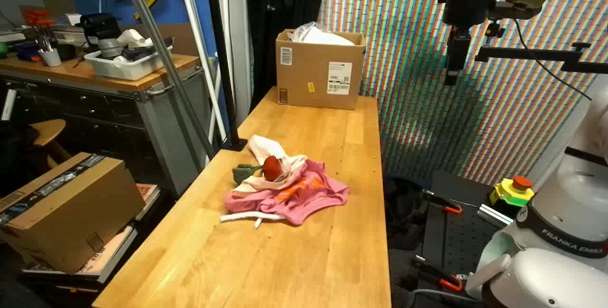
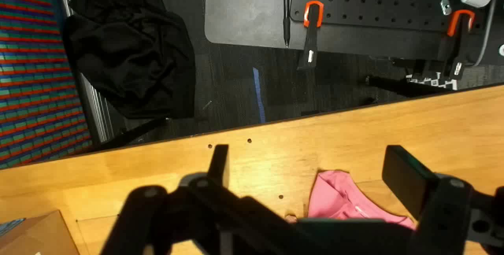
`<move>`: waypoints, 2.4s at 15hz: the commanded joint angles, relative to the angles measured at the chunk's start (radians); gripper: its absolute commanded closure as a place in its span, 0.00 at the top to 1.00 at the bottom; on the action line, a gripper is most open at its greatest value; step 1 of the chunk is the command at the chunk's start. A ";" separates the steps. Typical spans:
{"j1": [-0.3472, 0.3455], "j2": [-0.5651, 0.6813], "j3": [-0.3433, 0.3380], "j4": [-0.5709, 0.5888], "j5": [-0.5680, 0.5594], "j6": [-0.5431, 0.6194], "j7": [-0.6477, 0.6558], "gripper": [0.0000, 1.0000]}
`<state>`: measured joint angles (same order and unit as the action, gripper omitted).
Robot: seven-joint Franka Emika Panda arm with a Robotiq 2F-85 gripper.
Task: Move the radish and peach t-shirt to the right, move the pink t-shirt to the left, move the white rope backwards
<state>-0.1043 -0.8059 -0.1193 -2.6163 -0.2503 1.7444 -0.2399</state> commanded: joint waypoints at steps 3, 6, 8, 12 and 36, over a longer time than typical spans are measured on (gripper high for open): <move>0.014 -0.003 -0.010 0.013 -0.007 -0.004 0.008 1.00; 0.031 0.041 -0.011 0.033 0.002 0.015 -0.003 1.00; 0.051 0.082 -0.002 0.047 0.004 0.047 -0.001 1.00; 0.102 0.219 0.034 0.117 0.011 0.113 0.005 1.00; 0.207 0.960 0.218 0.718 -0.003 0.217 0.023 1.00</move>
<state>0.0977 0.0982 0.0938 -1.9323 -0.2489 1.8719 -0.2730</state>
